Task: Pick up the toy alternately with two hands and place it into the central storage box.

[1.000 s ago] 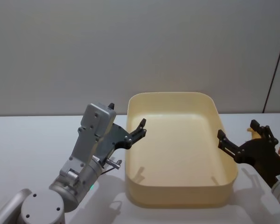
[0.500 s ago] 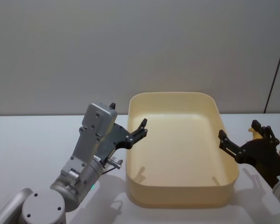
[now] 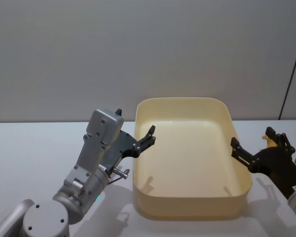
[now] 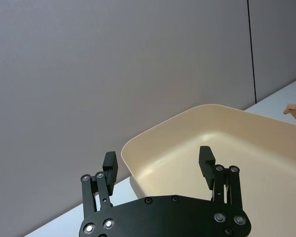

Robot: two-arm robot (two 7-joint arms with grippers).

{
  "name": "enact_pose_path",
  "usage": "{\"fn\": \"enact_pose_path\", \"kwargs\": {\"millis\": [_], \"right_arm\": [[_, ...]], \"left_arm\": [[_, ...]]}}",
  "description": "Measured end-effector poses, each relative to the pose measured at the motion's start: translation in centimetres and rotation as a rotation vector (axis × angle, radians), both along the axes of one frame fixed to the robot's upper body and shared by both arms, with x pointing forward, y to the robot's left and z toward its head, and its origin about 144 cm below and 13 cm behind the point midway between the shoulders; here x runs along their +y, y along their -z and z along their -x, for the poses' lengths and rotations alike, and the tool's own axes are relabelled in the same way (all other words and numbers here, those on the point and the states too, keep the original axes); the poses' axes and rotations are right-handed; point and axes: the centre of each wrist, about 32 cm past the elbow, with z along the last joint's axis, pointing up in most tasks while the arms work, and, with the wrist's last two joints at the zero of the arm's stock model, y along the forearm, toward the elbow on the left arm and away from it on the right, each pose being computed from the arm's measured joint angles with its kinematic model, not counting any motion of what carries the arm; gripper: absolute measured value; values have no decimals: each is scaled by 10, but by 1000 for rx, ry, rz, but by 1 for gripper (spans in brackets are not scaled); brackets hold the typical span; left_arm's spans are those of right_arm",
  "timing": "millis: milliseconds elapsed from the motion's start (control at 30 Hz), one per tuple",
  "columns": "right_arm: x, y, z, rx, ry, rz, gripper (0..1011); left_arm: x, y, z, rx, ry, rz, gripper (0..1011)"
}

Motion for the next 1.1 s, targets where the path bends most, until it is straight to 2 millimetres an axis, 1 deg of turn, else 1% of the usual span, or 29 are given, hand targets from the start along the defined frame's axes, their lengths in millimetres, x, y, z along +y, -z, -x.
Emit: {"fn": "enact_pose_path", "kwargs": {"millis": [500,667,867,1100], "right_arm": [[0,0,0,0,0,0,1001],[-3,1,1,3,9,1,1001],[-18,1,9,8,48,2,1001],[-43,2,26,23,115,-1,1001]], "left_arm": [[0,0,0,0,0,0,1001],[0,0,0,0,0,0,1001],[0,0,0,0,0,0,1001],[0,0,0,0,0,0,1001]]}}
